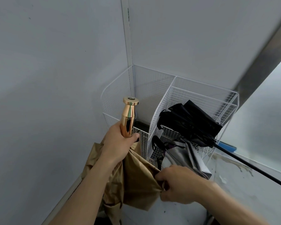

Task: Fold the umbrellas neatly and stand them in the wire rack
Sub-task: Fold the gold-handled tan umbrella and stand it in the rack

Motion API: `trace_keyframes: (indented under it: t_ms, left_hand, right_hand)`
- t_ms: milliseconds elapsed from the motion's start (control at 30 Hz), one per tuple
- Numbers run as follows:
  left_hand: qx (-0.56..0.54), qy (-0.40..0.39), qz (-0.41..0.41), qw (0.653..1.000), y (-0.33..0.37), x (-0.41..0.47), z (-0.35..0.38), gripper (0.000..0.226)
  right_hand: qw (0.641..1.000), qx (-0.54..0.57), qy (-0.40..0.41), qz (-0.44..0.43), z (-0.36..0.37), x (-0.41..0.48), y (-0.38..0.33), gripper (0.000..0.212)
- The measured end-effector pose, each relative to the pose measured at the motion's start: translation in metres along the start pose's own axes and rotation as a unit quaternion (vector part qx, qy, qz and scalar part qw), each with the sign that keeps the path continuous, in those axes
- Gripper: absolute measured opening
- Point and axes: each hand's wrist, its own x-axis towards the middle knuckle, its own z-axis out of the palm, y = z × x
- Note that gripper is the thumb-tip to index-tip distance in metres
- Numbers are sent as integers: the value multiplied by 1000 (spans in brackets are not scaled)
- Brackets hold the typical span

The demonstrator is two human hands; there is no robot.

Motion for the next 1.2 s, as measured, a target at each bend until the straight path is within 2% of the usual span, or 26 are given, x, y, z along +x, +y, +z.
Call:
trace_keyframes:
  t_ms: [233,600,667,767,900,1033,1133,1200]
  left_hand:
    - [14,-11,1,1000,-2,4,-7,28]
    - [44,-23,21,999,-3,1,-6,34]
    - [58,-28,24,998,-3,0,-6,33]
    - [45,-34,18,998,-2,0,-6,31]
    - [12,-29,8,999,0,1,-8,28]
    - [41,-37,14,998,-2,1,-9,25]
    - [25,-43,10,999,-2,1,-10,29]
    - [4,-53,-3,999,-3,2,-12,28]
  right_hand:
    - [989,5,146,29,-12,-9,10,22]
    - [976,-3,217,13,-7,-9,16,18]
    - [979,-8,201,-2,-6,-9,11,16]
    - [991,-20,131,-15,1,-5,3,30]
    - [992,-54,109,34,0,-2,12,23]
    - [984,20,167,57,-11,-8,21,20]
    - [987,80,127,60,-13,-7,24,21]
    - [978,167,118,44,-13,-7,27,24]
